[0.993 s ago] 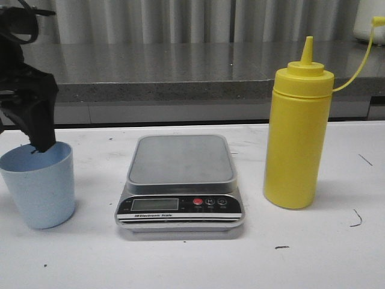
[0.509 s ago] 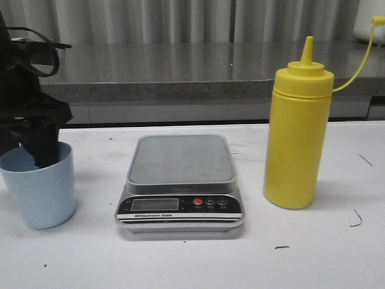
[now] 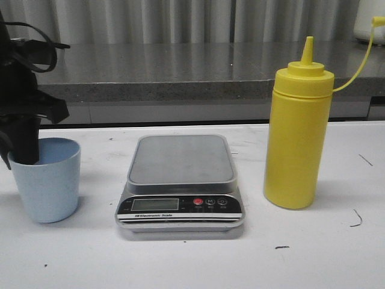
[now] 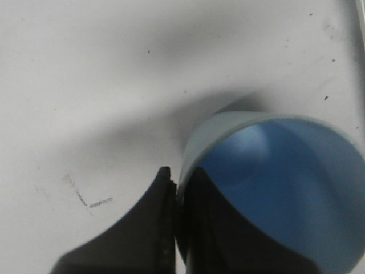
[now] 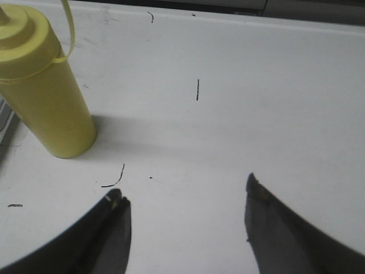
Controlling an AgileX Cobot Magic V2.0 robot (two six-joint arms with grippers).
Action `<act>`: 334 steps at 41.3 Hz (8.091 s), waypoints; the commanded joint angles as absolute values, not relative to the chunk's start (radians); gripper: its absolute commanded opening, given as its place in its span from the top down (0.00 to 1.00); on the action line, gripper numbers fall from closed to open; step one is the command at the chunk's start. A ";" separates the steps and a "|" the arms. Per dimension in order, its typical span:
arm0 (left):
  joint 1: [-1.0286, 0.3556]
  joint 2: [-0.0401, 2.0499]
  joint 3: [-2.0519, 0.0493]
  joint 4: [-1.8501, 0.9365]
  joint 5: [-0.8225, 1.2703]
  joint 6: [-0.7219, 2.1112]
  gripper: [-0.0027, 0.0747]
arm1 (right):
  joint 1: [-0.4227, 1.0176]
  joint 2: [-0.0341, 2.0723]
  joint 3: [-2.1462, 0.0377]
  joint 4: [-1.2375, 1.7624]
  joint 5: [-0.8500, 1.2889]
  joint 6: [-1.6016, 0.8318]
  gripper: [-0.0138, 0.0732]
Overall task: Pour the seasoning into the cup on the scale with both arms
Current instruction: 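Lower the left gripper around the light-blue cup and grasp it, then lift the cup with the left gripper and lower it onto the scale, then open the left gripper and raise it away from the cup, then move the right gripper toward the yellow squeeze bottle, then close the right gripper around the yellow bottle's body, then lift the bottle and tilt its nozzle down over the cup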
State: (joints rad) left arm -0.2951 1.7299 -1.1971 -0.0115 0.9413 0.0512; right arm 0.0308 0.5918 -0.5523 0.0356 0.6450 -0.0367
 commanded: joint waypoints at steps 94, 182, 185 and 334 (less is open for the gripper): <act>-0.517 1.651 -1.647 -0.063 0.972 0.019 0.53 | 0.032 0.599 -0.587 0.030 0.588 -0.040 0.31; -0.510 0.414 -0.771 -0.094 0.814 0.039 0.53 | 0.032 0.599 -0.587 0.058 0.560 -0.040 0.31; -0.510 0.414 -0.771 -0.094 0.814 0.039 0.53 | 0.051 0.599 -0.587 0.068 0.563 -0.053 0.31; -0.510 0.414 -0.771 -0.094 0.814 0.039 0.53 | 0.461 1.507 -1.266 -0.092 0.549 -0.339 0.45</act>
State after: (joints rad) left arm -0.5113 0.4083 -0.7478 -0.0809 0.8866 0.0403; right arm 0.4536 1.5000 -1.1439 0.0000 0.4855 -0.3220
